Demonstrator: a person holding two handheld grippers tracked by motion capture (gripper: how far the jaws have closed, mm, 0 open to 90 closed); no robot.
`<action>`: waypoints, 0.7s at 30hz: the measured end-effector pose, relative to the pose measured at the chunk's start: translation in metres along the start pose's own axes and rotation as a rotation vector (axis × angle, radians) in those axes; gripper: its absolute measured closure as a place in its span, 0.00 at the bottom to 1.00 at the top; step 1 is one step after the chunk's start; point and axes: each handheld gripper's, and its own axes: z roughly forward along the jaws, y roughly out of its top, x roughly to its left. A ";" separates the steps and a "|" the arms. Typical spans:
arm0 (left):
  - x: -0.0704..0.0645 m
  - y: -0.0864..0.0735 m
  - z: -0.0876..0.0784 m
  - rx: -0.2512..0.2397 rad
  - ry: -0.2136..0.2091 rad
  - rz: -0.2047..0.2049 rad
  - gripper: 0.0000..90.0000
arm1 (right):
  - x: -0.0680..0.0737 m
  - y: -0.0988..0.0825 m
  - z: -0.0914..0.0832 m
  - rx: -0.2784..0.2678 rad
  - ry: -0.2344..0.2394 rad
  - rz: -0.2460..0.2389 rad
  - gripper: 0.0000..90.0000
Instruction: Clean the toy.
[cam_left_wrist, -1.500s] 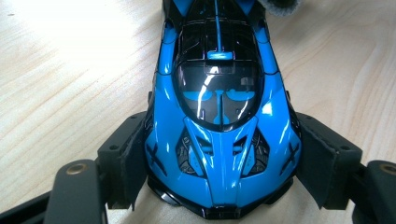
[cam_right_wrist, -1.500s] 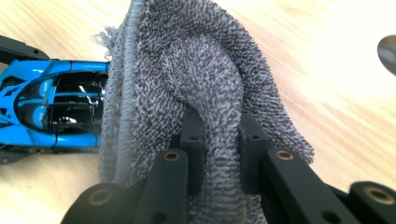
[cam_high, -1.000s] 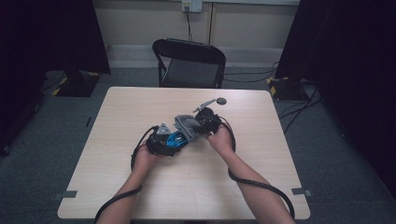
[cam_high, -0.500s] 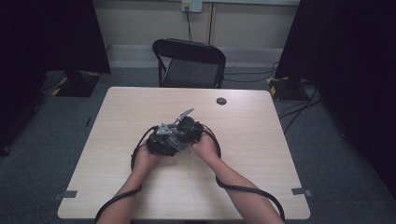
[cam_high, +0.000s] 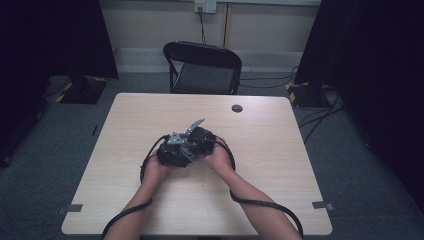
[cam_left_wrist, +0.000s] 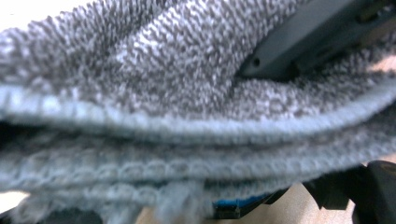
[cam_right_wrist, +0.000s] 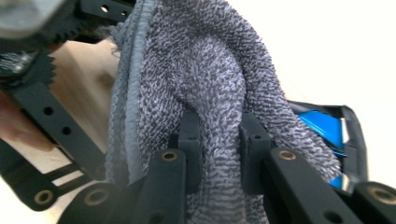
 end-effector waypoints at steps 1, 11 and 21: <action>0.000 0.000 0.000 0.000 0.000 0.000 0.29 | -0.001 0.000 -0.001 -0.004 -0.015 0.001 0.84; 0.000 0.000 0.000 0.003 -0.001 0.006 0.29 | -0.021 -0.007 -0.003 0.005 -0.033 0.065 0.84; 0.000 0.000 0.000 0.005 0.003 0.010 0.29 | -0.033 -0.010 -0.003 0.001 -0.033 0.097 0.84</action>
